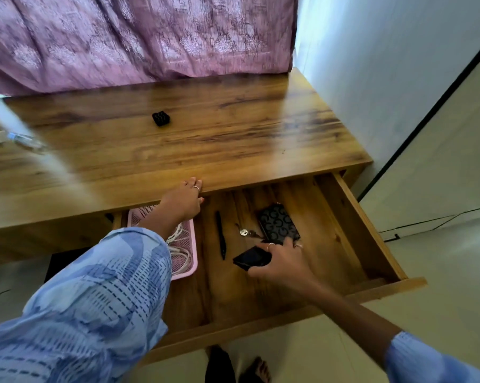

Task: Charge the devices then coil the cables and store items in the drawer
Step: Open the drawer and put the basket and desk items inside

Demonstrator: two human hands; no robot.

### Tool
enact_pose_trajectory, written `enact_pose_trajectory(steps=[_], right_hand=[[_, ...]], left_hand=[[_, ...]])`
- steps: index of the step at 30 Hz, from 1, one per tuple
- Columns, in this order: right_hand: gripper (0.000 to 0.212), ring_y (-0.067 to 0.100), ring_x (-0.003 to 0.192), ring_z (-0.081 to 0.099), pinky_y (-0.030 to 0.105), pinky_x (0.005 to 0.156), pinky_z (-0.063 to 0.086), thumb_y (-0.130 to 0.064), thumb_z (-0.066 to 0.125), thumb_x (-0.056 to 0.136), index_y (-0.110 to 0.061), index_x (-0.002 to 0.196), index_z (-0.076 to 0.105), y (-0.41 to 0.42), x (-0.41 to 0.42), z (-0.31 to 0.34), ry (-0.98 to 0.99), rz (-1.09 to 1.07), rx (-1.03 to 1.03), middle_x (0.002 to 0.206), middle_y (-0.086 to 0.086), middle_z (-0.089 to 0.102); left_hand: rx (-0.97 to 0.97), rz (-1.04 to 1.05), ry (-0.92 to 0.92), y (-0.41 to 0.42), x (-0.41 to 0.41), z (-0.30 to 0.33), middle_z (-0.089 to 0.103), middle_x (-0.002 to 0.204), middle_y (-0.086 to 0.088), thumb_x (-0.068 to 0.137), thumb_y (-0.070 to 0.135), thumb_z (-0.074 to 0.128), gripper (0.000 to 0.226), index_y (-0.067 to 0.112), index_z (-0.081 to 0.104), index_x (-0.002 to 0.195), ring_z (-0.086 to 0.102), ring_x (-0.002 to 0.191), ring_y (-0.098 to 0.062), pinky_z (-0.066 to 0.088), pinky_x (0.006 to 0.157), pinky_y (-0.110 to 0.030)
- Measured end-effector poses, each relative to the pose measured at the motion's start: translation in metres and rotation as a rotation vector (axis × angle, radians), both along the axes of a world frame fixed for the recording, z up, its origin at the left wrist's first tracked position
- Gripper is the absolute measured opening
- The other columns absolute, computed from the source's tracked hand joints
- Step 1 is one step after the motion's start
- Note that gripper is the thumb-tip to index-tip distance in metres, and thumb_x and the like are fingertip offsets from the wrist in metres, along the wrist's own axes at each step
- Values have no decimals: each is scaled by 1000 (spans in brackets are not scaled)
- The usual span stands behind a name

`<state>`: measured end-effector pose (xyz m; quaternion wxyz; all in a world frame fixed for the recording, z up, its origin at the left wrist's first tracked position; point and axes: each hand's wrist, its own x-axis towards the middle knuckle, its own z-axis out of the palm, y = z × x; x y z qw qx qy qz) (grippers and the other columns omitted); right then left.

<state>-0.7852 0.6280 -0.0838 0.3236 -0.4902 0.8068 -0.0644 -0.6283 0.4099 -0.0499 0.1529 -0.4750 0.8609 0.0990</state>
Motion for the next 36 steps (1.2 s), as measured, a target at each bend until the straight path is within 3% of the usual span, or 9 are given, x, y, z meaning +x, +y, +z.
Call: enact_pose_trajectory(steps=[6, 10, 21, 24, 26, 28, 30, 32, 36], right_hand=[[94, 39, 130, 23, 44, 94, 44, -61, 59, 69, -32, 148, 17, 11, 44, -32, 75, -89, -20, 140, 13, 22], [109, 44, 134, 22, 46, 98, 40, -62, 61, 72, -27, 149, -8, 10, 55, -46, 128, -74, 145, 148, 20, 10], [135, 47, 136, 21, 50, 100, 42, -79, 61, 63, -19, 144, -30, -3, 61, -40, 224, 21, 388, 151, 30, -2], [125, 48, 137, 25, 53, 104, 39, -81, 55, 66, -16, 150, -11, -30, 50, -19, 233, 91, 478, 154, 32, -3], [104, 41, 129, 42, 49, 99, 44, -78, 51, 73, -12, 148, 23, -58, 44, 3, 306, 219, 439, 150, 26, 27], [76, 32, 112, 56, 41, 87, 48, -71, 50, 80, -12, 128, 52, -91, 42, 29, 360, 287, 320, 124, 12, 56], [61, 28, 102, 60, 36, 75, 45, -64, 52, 83, -13, 114, 60, -130, 43, 55, 382, 273, 175, 105, 8, 60], [51, 28, 103, 59, 35, 72, 40, -58, 55, 84, -14, 110, 60, -167, 46, 76, 369, 237, 25, 109, 7, 61], [43, 30, 106, 57, 36, 73, 38, -47, 60, 84, -14, 111, 61, -231, 51, 95, 353, 219, -124, 117, 8, 62]], left_hand=[[-6, 14, 10, 3, -2, 0, 2, 160, -8, 101, 26, 35, 59, 9, 8, 151, 10, 146, -27, 18, 117, -41], [0, 26, 16, 3, -4, 1, 4, 160, -9, 101, 25, 35, 58, 8, 10, 150, 12, 145, -28, 19, 117, -41], [-13, 17, 12, 0, -1, 6, 10, 159, -6, 100, 28, 37, 56, 12, 16, 150, 20, 144, -27, 25, 114, -43], [10, 4, 43, -8, 3, 15, 22, 157, -5, 99, 29, 43, 52, 16, 28, 147, 33, 138, -28, 33, 110, -43], [12, 1, 70, -15, 6, 21, 43, 146, -8, 97, 29, 48, 44, 18, 43, 139, 45, 128, -29, 40, 103, -41], [4, 28, 106, -23, 9, 28, 58, 128, -12, 95, 27, 52, 34, 16, 54, 126, 54, 115, -29, 46, 93, -39], [0, 80, 134, -34, 14, 32, 60, 120, -14, 93, 26, 54, 30, 13, 57, 119, 56, 109, -29, 48, 90, -41], [9, 155, 159, -46, 21, 33, 59, 122, -15, 90, 27, 60, 33, 11, 57, 118, 56, 111, -31, 47, 93, -43], [61, 236, 94, -78, 38, 28, 48, 135, -14, 74, 44, 75, 72, 14, 46, 133, 48, 122, -33, 43, 99, -47]])
